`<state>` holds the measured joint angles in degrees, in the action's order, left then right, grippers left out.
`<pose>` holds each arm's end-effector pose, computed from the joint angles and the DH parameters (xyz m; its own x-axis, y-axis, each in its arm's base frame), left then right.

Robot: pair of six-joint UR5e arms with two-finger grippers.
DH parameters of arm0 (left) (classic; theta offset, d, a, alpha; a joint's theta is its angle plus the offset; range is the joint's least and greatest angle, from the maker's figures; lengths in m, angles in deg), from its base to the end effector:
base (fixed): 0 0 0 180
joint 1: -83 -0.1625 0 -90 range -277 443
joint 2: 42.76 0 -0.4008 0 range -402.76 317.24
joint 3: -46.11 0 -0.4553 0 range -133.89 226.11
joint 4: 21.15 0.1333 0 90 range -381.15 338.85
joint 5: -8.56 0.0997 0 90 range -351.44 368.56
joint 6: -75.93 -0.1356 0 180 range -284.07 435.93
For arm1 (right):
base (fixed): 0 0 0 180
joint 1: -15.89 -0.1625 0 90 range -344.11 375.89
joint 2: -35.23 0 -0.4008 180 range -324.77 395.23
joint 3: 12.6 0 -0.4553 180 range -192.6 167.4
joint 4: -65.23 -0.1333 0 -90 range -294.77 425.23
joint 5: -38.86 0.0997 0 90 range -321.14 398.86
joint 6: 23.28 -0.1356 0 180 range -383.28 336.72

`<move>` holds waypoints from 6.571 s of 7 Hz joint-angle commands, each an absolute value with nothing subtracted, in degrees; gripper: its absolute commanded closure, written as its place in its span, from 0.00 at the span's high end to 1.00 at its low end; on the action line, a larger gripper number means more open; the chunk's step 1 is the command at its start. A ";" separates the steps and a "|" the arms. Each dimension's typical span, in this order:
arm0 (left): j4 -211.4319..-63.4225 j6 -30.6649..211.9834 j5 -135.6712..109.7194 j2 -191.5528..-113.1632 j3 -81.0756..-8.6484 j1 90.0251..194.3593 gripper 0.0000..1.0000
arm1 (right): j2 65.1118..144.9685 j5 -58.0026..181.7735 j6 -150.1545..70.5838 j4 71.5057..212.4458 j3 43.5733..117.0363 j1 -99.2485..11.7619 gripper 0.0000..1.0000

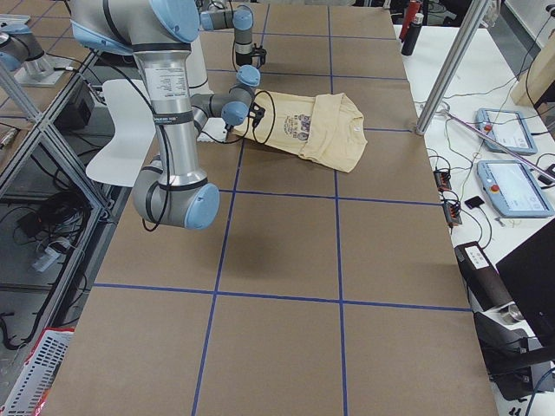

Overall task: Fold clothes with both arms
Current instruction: 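Lift the hem with both grippers and fold it toward the collar, then lay the hem down near the collar and open both grippers, then move the right gripper down to the folded shirt's side edge, then grasp the side edge of the folded shirt with the right gripper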

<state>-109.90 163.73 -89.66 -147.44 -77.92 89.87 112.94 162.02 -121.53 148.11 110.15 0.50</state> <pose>0.5506 -0.1811 0.2254 0.6713 -0.0426 -0.7400 -0.0120 0.9976 -0.0683 -0.5221 -0.2051 0.2228 0.6132 0.2934 0.7334 0.1074 0.8889 -0.4454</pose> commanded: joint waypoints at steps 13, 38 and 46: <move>-126.50 142.20 -101.31 -164.32 -52.70 128.34 0.00 | 90.88 159.63 -109.77 136.74 76.58 -34.47 0.00; -147.62 142.72 -99.11 -164.67 -40.81 128.88 0.99 | 100.49 157.34 -112.28 127.72 79.10 -25.79 1.00; -147.53 142.64 -98.84 -164.58 -41.87 128.44 0.99 | 101.15 150.93 -119.17 131.94 81.00 -17.51 0.95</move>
